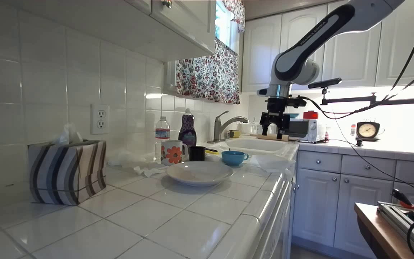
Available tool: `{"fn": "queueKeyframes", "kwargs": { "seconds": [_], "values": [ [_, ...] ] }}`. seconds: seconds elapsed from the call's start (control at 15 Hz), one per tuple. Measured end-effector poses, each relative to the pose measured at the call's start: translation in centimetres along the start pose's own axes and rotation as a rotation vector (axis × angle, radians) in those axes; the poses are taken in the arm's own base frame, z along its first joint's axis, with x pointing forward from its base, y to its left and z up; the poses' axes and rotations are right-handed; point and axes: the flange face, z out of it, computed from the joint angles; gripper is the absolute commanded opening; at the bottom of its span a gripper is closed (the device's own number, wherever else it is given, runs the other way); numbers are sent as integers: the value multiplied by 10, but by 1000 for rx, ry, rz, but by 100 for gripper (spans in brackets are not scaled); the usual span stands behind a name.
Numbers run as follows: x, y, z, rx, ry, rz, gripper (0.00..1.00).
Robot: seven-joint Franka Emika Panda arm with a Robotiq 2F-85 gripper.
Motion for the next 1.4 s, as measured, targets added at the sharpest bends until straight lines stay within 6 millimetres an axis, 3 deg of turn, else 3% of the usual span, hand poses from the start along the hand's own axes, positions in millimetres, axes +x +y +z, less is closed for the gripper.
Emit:
{"fn": "queueKeyframes", "kwargs": {
  "seconds": [0.53, 1.0, 1.4],
  "values": [
    [25, 25, 44, -80, 21, -26, 100],
    [52, 45, 58, -77, 50, -64, 100],
    [61, 46, 68, -61, 51, -78, 99]
  ]
}}
